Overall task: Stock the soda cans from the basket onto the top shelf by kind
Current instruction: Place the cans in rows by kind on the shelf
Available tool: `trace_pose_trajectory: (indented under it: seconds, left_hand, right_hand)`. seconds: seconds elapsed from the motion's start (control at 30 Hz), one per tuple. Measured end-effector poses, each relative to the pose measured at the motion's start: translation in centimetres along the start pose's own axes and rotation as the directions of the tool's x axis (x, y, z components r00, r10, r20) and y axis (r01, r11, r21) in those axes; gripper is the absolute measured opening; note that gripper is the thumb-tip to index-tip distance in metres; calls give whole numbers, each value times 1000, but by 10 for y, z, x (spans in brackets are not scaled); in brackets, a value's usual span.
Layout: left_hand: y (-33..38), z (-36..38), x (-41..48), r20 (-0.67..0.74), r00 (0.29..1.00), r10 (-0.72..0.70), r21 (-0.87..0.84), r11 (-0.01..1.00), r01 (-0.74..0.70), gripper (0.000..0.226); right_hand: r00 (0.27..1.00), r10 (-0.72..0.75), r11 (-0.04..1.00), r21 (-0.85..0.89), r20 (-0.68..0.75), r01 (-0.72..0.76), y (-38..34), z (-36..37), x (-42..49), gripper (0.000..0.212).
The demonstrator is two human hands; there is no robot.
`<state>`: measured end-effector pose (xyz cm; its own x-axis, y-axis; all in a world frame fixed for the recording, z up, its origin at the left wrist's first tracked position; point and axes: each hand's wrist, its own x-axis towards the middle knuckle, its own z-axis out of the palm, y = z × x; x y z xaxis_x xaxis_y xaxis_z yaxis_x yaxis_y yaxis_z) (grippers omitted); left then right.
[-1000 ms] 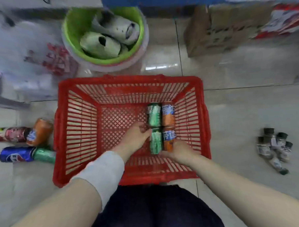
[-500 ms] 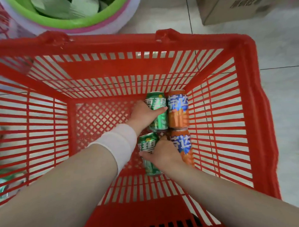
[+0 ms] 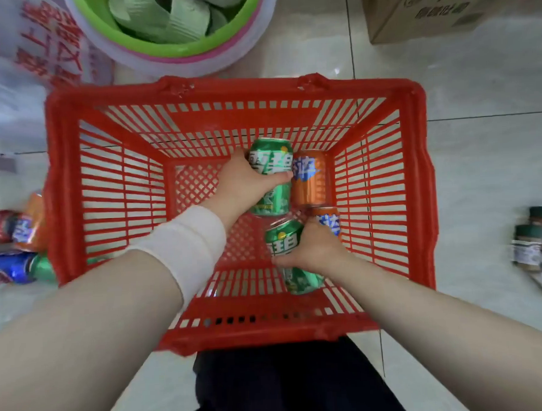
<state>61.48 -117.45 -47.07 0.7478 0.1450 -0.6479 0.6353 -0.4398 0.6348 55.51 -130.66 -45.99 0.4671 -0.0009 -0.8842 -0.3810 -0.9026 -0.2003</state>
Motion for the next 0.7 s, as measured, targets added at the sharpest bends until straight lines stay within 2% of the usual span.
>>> trace_pose_trajectory:
  seconds: [0.1,0.2,0.27,0.4,0.57,0.7]
  left_hand:
    - [31,-36,-57,-5,999,44,-17,999,-44,66]
    - [62,-70,-119,-17,999,27,-86,996,-28,69]
    - [87,-97,-169,-45,999,-18,-171,985,10,67]
    - [149,-152,-277,-73,996,-44,-285,958,21,56]
    - [230,-210,-410,-88,995,39,-296,953,-63,52]
    - [278,-247,-480,-122,987,107,-338,930,-143,53]
  right_hand:
    - [999,-44,999,26,-16,44,-7,-26,-60,77]
    - [995,-89,990,104,-48,94,-11,-52,-129,63]
    - [993,-97,976,190,-64,108,-13,-72,-186,59]
    - [989,-102,917,375,-109,135,-15,-119,-311,37]
    - [972,-130,828,518,-198,216,-28,-186,-457,59]
    - [936,-200,743,578,-291,338,-44,-228,-543,52]
